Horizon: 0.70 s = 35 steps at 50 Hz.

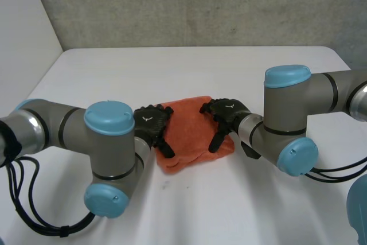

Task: Fold the laundry

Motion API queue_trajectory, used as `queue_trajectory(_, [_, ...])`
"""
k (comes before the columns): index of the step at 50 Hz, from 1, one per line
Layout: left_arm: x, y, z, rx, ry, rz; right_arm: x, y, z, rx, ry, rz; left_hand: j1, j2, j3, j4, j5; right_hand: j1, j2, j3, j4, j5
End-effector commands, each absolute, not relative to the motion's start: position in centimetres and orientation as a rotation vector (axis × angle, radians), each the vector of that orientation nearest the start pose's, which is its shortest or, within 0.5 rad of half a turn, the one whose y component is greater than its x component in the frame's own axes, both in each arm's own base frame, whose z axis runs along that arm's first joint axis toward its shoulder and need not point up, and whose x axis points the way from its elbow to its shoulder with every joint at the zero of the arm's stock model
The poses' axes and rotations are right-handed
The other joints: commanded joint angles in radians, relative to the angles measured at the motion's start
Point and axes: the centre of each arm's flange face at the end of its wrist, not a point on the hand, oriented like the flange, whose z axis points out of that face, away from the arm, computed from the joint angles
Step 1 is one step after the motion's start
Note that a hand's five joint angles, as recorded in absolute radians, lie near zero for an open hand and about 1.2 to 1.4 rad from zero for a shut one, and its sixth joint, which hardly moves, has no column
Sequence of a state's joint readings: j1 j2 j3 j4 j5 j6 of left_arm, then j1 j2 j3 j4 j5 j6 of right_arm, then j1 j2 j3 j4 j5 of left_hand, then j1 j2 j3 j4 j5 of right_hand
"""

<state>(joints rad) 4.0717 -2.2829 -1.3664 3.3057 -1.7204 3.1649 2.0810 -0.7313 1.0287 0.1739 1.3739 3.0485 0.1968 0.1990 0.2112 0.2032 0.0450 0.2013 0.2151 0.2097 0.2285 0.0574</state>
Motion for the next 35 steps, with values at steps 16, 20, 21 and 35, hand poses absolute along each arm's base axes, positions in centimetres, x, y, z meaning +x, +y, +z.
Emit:
queue_trajectory(16, [-28.2, -26.2, 31.5, 0.559, 2.233, -2.439, 26.1, -30.2, 31.8, -0.510, 1.955, -2.056, -0.021, -0.024, -0.036, -0.028, -0.044, -0.027, -0.041, -0.035, -0.054, -0.057])
queue_trajectory(20, [-26.2, -25.8, 33.8, 0.526, 2.251, -2.431, 24.5, -29.5, 33.4, -0.463, 1.942, -2.131, -0.021, -0.024, -0.036, -0.028, -0.044, -0.027, -0.041, -0.035, -0.054, -0.057])
queue_trajectory(21, [-25.9, -25.8, 34.1, 0.514, 2.259, -2.432, 24.2, -29.5, 33.5, -0.456, 1.945, -2.137, -0.021, -0.024, -0.036, -0.028, -0.044, -0.027, -0.041, -0.035, -0.054, -0.057])
queue_trajectory(35, [-24.6, -24.6, 36.1, 0.480, 2.320, -2.531, 22.5, -29.8, 33.1, -0.427, 2.003, -2.137, -0.021, -0.024, -0.036, -0.028, -0.044, -0.027, -0.041, -0.035, -0.054, -0.057])
